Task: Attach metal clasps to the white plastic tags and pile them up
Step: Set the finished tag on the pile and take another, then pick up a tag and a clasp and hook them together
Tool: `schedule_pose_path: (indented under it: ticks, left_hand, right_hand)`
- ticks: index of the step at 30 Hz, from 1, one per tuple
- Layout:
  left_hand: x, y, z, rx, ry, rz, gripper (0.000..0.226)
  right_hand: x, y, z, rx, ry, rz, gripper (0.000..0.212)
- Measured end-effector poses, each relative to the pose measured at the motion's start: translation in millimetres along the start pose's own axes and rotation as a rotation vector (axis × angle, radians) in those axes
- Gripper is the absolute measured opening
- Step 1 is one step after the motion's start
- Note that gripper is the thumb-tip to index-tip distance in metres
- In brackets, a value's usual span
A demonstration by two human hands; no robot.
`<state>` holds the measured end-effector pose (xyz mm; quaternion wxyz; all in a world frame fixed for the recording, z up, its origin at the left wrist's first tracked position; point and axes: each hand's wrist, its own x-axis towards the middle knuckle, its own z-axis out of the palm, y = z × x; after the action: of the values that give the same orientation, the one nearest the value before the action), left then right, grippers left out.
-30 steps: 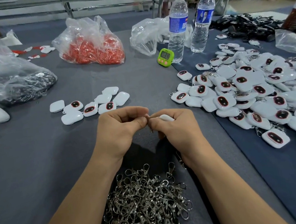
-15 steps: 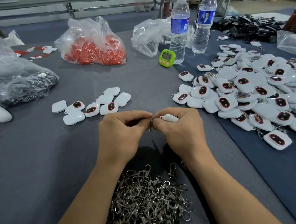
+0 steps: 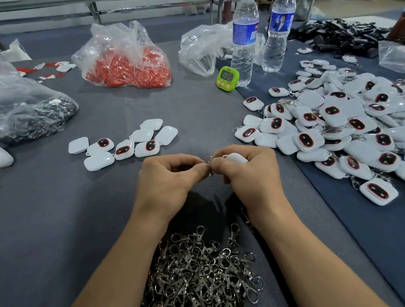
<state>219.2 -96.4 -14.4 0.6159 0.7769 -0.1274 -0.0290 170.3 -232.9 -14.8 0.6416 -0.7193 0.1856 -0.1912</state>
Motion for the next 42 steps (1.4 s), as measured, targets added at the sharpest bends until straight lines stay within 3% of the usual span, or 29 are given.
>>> schedule_pose_path:
  ticks: [4, 7, 15, 21, 24, 28, 31, 38, 40, 42]
  left_hand:
    - [0, 2, 0, -0.089, -0.035, 0.0, 0.02]
    - [-1, 3, -1, -0.125, -0.058, 0.009, 0.018]
    - [-1, 6, -6, -0.058, -0.142, 0.055, 0.024]
    - [-3, 10, -8, -0.039, -0.203, 0.02, 0.026]
    - [-3, 9, -8, -0.017, -0.211, -0.001, 0.017]
    - [-3, 9, -6, -0.014, -0.216, -0.004, 0.009]
    - [-3, 8, -4, -0.027, -0.196, 0.003, 0.008]
    - [-4, 6, 0, -0.101, -0.125, 0.008, 0.011]
    - [-4, 8, 1, -0.102, -0.032, -0.007, 0.01]
    - [-4, 5, -3, 0.087, 0.149, 0.045, 0.008]
  right_hand:
    - [1, -3, -4, 0.157, -0.102, 0.082, 0.012]
    - [2, -4, -7, 0.148, -0.143, 0.085, 0.019]
    - [4, -3, -11, 0.126, -0.24, 0.112, 0.007]
    - [4, -4, -15, 0.11, -0.33, 0.113, 0.014]
    - [4, -3, -16, 0.089, -0.349, 0.107, 0.025]
    - [3, -5, -16, 0.055, -0.347, 0.074, 0.019]
    - [1, -4, -12, 0.03, -0.272, 0.015, 0.004]
    - [3, -3, -11, 0.035, -0.238, -0.114, 0.006]
    - [4, 0, -9, 0.004, -0.206, -0.08, 0.009]
    - [5, 4, -6, -0.107, -0.163, -0.037, 0.015]
